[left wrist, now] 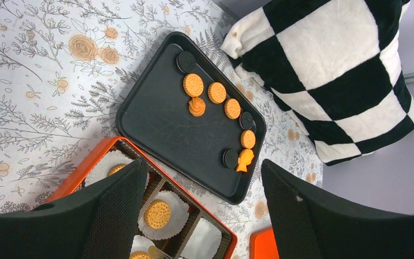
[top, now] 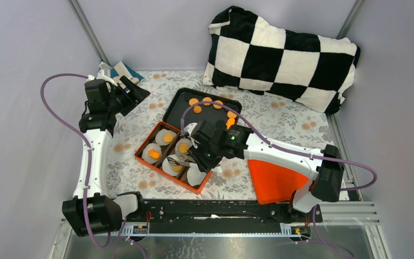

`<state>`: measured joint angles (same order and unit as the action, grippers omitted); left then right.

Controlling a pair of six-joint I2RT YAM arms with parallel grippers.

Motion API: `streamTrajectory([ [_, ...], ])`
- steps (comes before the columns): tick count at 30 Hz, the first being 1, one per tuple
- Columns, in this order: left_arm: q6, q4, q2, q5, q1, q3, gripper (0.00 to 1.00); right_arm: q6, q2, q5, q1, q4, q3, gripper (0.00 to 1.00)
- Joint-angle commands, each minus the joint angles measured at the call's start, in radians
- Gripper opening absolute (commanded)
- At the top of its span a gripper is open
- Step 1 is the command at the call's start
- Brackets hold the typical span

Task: Pack the cookies

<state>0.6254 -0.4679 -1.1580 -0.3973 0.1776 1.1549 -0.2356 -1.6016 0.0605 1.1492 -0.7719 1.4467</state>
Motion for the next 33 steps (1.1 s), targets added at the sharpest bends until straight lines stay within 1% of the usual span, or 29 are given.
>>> streamTrajectory([
  [1, -0.016, 0.024, 0.013, -0.012, 0.005, 0.031, 0.82, -0.001, 0.068, -0.123, 0.006, 0.056, 0.064, 0.42],
  [4, -0.007, 0.033, 0.012, -0.017, 0.005, 0.032, 0.82, 0.015, 0.104, -0.262, 0.005, 0.039, 0.104, 0.44],
  [6, -0.002, 0.038, 0.007, -0.027, 0.005, 0.034, 0.82, 0.035, 0.117, -0.384, 0.003, 0.013, 0.130, 0.46],
  [8, 0.004, 0.046, 0.001, -0.037, 0.004, 0.033, 0.82, 0.050, 0.119, -0.483, -0.014, -0.019, 0.145, 0.46],
  [10, 0.009, 0.057, -0.005, -0.042, 0.002, 0.030, 0.82, 0.051, 0.116, -0.528, -0.056, -0.038, 0.144, 0.46],
  [14, 0.014, 0.067, -0.024, -0.045, -0.012, 0.029, 0.82, 0.043, 0.110, -0.505, -0.175, -0.015, 0.075, 0.46],
  [18, 0.011, 0.067, -0.032, -0.041, -0.019, 0.029, 0.82, 0.039, 0.103, -0.474, -0.253, 0.012, -0.010, 0.47],
  [25, 0.007, 0.071, -0.038, -0.039, -0.020, 0.019, 0.82, 0.021, 0.059, -0.427, -0.287, 0.054, -0.116, 0.48],
  [33, 0.005, 0.075, -0.031, -0.038, -0.019, 0.001, 0.82, -0.032, 0.058, -0.341, -0.293, 0.075, -0.204, 0.49],
])
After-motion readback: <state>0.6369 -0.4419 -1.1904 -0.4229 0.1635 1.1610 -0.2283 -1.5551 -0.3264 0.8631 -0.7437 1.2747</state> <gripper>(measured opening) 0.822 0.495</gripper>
